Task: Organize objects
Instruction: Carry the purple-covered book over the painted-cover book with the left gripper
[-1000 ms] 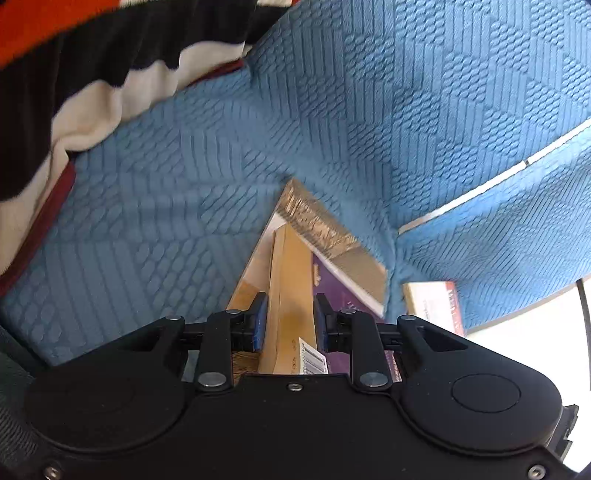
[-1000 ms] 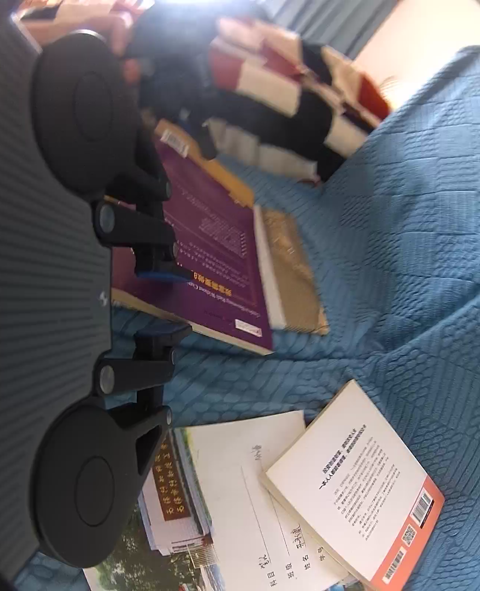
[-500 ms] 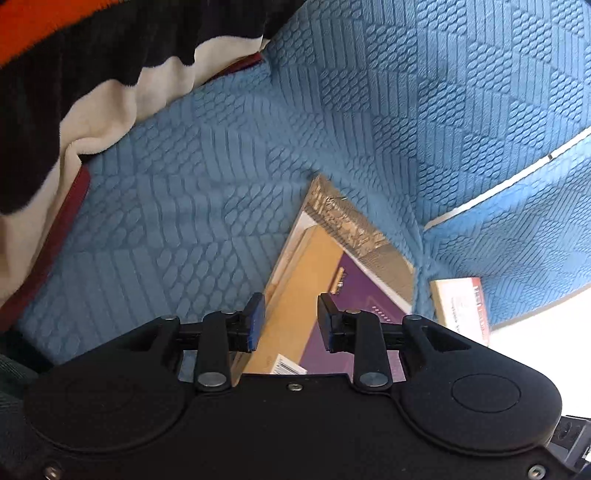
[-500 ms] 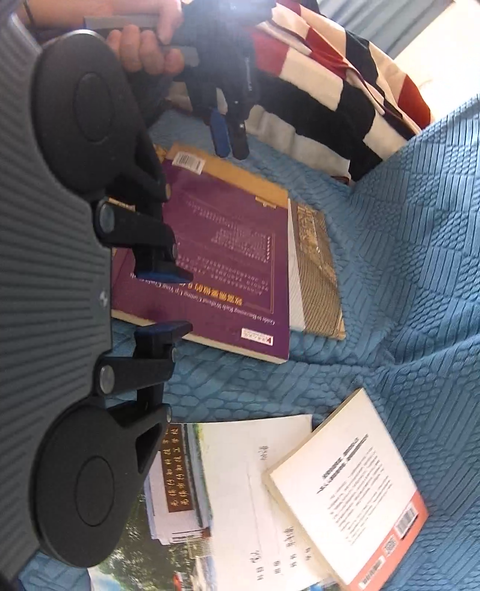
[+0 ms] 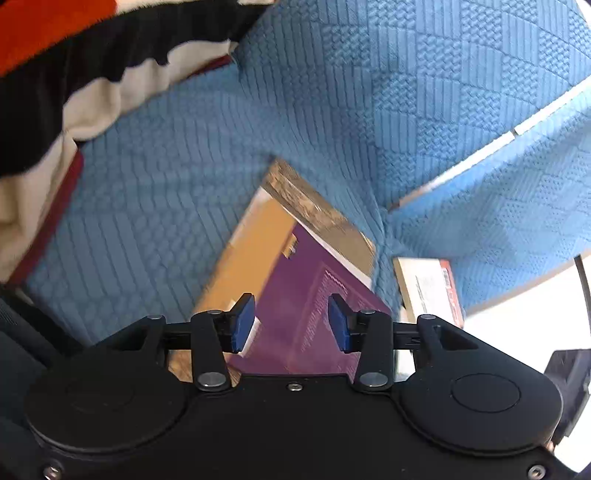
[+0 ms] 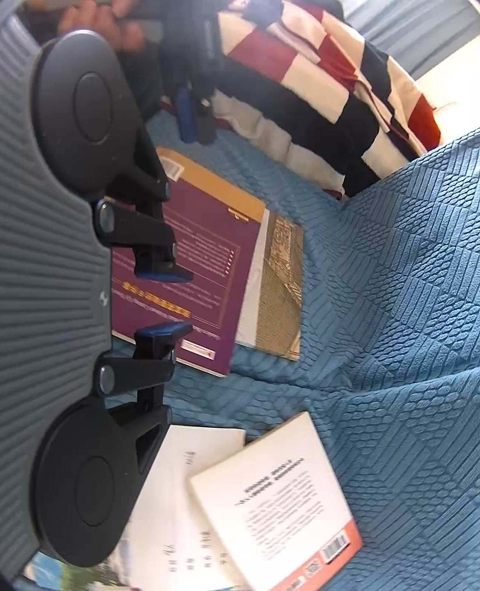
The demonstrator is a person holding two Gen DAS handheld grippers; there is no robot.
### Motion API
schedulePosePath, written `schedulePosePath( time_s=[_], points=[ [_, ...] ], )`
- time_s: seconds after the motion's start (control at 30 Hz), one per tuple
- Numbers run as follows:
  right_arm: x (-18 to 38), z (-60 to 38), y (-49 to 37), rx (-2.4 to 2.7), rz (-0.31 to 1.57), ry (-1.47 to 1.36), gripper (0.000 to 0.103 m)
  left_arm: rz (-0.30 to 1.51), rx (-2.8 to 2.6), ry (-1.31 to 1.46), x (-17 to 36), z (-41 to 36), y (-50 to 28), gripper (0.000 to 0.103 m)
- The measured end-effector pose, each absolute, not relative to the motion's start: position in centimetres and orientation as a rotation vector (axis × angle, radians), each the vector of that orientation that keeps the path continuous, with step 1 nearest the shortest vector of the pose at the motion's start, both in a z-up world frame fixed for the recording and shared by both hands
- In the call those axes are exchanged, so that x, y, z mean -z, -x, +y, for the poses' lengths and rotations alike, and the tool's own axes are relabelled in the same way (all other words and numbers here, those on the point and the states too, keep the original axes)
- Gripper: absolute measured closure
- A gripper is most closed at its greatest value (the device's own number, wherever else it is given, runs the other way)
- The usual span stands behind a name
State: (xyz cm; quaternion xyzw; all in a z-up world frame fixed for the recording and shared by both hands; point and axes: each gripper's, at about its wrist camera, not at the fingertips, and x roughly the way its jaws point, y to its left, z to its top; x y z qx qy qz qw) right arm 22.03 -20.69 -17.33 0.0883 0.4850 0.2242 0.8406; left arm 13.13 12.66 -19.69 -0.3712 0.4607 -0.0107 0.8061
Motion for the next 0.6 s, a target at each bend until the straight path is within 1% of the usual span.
schedulePosePath(
  time_s=[0.07, 0.17, 0.2, 0.27, 0.33, 0.37, 0.43, 0.47, 0.6],
  points=[
    [17.4, -20.5, -22.7, -0.477, 1.028, -0.177, 0.075, 1.003, 0.049, 0.803, 19.7, 12.2, -12.8, 0.062],
    [17.5, -20.4, -23.9, -0.48, 1.035, -0.165, 0.064, 1.033, 0.066, 0.82, 20.1, 11.7, -12.4, 0.06],
    [17.6, -20.4, -24.3, -0.483, 1.041, -0.159, 0.062, 1.042, 0.066, 0.82, 20.2, 11.5, -12.3, 0.06],
    [17.8, -20.2, -25.1, -0.494, 1.051, -0.142, 0.052, 1.058, 0.063, 0.821, 20.4, 11.3, -12.2, 0.059],
    [18.1, -20.0, -25.9, -0.511, 1.057, -0.129, 0.05, 1.067, 0.066, 0.819, 20.4, 11.1, -12.0, 0.057],
    [18.3, -19.9, -26.3, -0.513, 1.062, -0.122, 0.046, 1.079, 0.067, 0.814, 20.5, 10.9, -12.1, 0.057],
    [18.5, -19.7, -27.1, -0.518, 1.071, -0.111, 0.041, 1.103, 0.064, 0.805, 21.0, 10.8, -12.2, 0.057],
    [18.6, -19.5, -27.6, -0.525, 1.076, -0.101, 0.039, 1.113, 0.059, 0.801, 21.2, 10.7, -12.3, 0.057],
    [19.1, -18.6, -29.4, -0.559, 1.088, -0.034, 0.039, 1.153, 0.055, 0.8, 22.1, 10.5, -12.5, 0.057]
  ],
)
